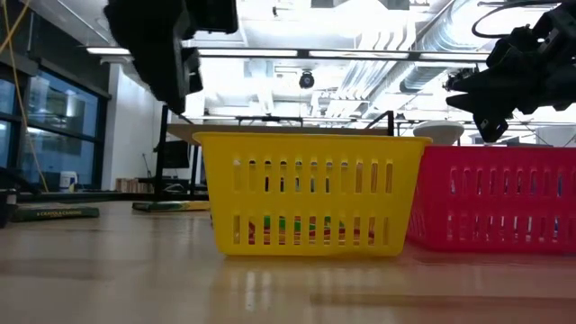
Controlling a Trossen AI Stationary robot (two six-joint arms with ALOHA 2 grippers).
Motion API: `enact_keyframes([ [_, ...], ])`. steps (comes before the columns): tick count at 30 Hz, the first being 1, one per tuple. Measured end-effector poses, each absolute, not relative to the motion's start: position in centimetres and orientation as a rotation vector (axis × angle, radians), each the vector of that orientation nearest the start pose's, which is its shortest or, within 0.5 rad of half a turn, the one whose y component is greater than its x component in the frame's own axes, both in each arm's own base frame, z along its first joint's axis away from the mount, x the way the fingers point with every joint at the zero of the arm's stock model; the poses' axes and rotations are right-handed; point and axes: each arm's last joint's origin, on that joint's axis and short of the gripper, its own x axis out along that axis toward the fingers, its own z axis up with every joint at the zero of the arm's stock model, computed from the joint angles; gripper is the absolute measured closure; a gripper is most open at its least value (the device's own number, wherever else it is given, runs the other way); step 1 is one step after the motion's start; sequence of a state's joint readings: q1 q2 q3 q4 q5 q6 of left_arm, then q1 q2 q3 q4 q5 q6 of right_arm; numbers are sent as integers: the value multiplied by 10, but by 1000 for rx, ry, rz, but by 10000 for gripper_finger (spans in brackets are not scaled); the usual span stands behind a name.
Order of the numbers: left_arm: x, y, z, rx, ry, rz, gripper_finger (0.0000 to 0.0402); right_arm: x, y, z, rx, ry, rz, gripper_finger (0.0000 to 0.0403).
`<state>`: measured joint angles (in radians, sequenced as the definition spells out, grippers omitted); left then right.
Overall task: Pick & Place Office Desk Supplies
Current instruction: Put the black rubber band into the yellow bin
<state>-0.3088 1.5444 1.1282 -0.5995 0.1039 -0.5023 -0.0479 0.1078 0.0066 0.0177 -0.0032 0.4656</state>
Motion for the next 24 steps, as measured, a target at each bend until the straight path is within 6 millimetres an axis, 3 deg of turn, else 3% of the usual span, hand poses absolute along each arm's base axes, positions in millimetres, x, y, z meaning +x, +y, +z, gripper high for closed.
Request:
enact_keyframes([
  [13,270,-127,234,-427,1227,83,336,104,-5,159,467,72,-63,296],
  [24,233,-151,245,-464,1210,279,336,104,-5,159,468,72,-64,296],
])
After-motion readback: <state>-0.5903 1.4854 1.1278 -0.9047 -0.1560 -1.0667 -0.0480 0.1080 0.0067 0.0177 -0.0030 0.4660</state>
